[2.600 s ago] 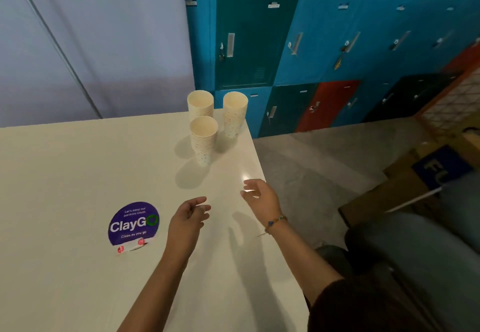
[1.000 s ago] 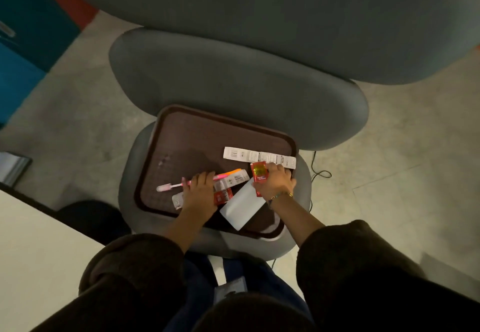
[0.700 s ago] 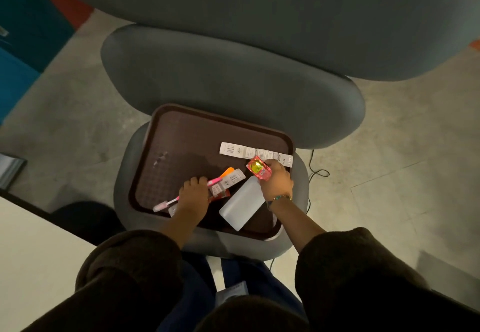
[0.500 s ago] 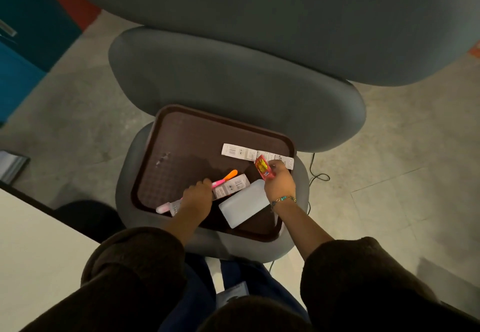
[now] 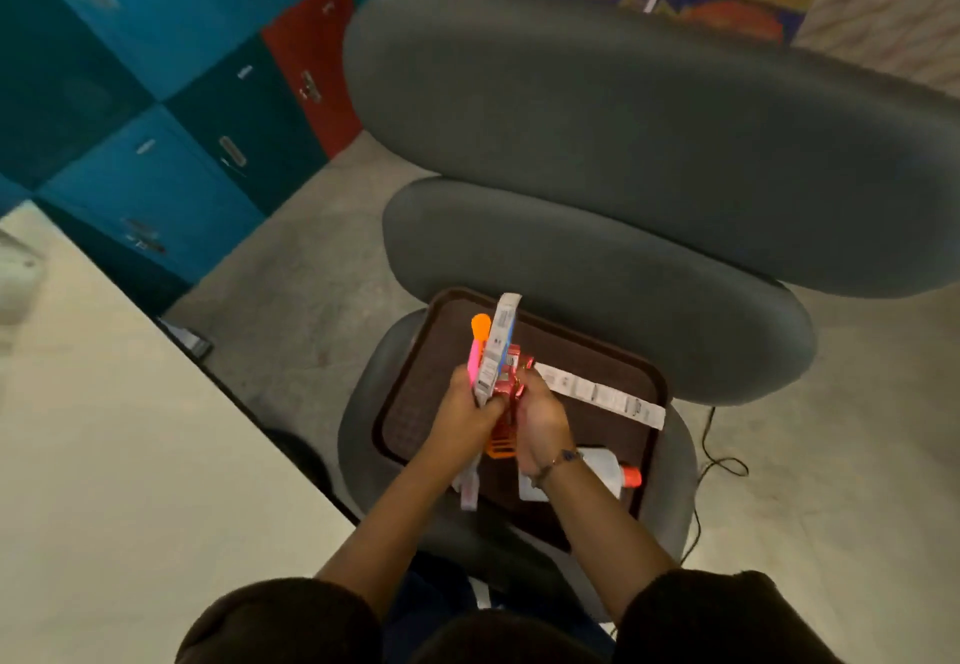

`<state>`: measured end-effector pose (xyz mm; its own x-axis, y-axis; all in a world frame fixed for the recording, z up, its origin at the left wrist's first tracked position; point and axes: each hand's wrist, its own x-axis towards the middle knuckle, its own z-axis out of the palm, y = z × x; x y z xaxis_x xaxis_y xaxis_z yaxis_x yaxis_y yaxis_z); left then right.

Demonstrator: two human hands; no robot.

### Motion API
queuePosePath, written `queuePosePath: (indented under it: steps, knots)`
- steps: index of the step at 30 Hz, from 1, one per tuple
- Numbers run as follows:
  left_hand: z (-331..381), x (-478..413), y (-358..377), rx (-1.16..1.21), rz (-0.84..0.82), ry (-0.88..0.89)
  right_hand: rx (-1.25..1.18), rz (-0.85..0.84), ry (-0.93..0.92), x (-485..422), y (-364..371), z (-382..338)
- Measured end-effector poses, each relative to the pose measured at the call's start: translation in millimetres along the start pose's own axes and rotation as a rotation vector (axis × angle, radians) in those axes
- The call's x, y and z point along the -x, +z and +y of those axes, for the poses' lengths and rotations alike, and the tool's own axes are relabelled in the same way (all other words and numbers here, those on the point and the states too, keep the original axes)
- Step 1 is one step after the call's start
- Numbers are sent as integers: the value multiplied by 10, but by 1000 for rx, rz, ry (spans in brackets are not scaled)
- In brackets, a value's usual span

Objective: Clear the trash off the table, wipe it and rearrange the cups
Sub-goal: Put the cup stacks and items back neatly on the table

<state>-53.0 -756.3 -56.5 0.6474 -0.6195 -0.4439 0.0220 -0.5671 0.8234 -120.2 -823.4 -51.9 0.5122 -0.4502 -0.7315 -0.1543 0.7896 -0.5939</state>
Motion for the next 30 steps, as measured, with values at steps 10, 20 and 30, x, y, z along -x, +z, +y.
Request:
queuePosePath:
  steps: [10, 20, 30]
  knots:
    - [158, 271, -1159, -196, 169, 92, 222, -160, -25, 126, 1415, 147]
    - [106, 594, -2921, 311, 151, 24, 461, -315, -145, 158, 3014, 327]
    - [-557, 331, -5351, -164, 762, -82, 664, -439, -299, -171, 4465, 550]
